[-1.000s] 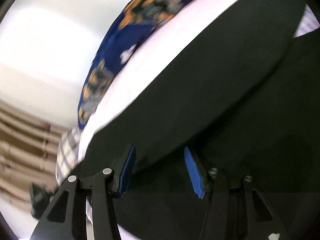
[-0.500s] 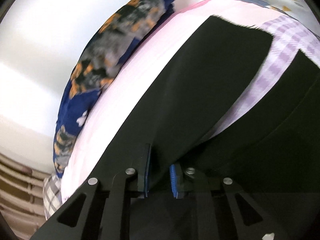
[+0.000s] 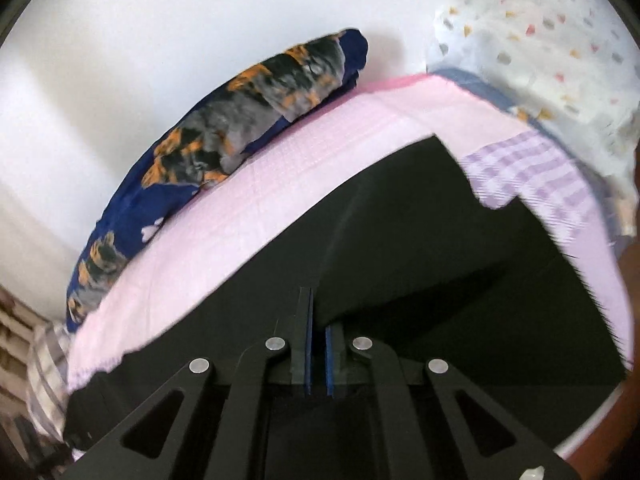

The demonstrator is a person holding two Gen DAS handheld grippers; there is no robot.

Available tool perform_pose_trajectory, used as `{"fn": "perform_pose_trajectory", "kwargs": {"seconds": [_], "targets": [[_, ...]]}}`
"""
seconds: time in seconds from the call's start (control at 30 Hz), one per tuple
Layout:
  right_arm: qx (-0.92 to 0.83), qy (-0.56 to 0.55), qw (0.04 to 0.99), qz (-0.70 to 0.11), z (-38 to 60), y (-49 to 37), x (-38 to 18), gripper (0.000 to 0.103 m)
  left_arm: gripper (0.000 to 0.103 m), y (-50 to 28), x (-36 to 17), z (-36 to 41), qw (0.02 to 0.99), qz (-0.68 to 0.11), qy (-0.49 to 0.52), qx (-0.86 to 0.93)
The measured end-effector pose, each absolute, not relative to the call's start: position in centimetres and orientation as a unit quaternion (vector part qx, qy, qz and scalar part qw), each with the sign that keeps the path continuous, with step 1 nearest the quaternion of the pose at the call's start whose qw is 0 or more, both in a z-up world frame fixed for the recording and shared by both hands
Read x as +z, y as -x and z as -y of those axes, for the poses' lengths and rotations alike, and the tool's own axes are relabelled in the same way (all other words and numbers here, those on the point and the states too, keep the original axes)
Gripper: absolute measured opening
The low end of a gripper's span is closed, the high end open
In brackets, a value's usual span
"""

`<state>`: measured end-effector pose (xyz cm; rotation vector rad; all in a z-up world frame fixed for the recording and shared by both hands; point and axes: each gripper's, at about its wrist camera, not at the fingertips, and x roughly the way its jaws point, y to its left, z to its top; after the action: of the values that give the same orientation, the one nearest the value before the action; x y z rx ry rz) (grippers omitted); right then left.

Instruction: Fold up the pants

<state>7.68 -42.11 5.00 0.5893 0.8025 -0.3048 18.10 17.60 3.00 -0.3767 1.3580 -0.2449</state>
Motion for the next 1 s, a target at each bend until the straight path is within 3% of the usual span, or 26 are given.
{"fn": "perform_pose_trajectory", "kwargs": {"seconds": [0.27, 0.67, 0.83, 1.0], "targets": [[-0.171, -0.258, 0.854, -0.419, 40.2, -1.6, 4.9, 0.003, 0.019, -17.8, 2.4, -18.1, 0.745, -0.638, 0.107, -0.161], [-0.187, -0.292, 0.812, -0.468, 40.0, 1.1, 0.4, 0.003, 0.021, -16.7, 1.5, -17.0, 0.759, -0.623, 0.007, -0.188], [-0.183, -0.288, 0.814, -0.470, 39.9, 1.1, 0.3, 0.003, 0.026, -15.8, 1.6, -15.5, 0.773, -0.606, -0.061, -0.179], [-0.167, -0.341, 0.808, -0.450, 41.0, 1.8, 0.1, 0.009, 0.034, -15.5, 2.8, -16.2, 0.777, -0.604, -0.045, -0.174]]}}
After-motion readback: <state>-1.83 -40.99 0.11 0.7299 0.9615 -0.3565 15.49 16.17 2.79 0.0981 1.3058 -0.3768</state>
